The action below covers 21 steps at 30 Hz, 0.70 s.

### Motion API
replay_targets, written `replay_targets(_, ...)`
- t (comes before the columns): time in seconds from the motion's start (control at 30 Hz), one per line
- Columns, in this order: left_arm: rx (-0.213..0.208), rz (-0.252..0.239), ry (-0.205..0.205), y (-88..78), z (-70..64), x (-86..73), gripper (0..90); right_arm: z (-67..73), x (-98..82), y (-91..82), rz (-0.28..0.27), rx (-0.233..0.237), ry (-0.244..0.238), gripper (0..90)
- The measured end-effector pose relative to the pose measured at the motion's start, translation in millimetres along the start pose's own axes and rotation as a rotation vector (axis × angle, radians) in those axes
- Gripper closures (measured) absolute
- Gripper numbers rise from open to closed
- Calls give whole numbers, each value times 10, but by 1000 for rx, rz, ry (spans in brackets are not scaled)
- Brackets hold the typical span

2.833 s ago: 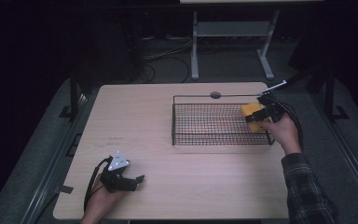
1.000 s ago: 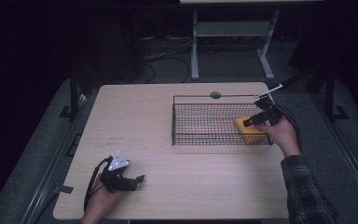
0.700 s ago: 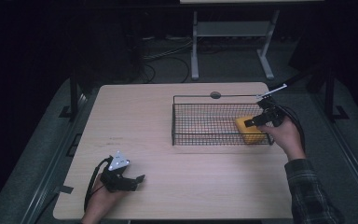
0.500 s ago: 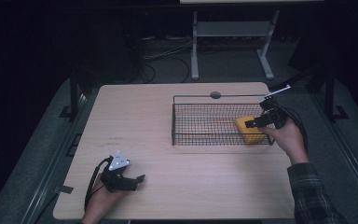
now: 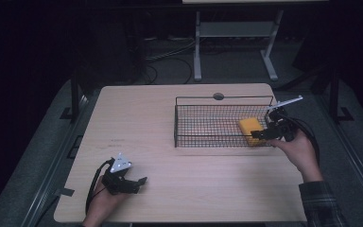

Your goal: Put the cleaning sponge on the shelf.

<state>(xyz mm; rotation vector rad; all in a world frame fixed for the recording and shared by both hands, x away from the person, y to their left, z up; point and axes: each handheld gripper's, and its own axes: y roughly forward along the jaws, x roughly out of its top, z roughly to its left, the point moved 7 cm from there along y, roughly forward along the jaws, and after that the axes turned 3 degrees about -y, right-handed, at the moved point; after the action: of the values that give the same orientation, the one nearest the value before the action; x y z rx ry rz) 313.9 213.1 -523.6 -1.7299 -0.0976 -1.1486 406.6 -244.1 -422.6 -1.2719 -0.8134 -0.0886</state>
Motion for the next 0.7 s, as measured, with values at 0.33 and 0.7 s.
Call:
replay_targets(0.33,0,0,0,0,0,0,130,133,-226,-74,-14,19,-23,162)
replay_targets(0.7,0,0,1,0,1,0,130,242,-495,-41,-12,33,-38,153)
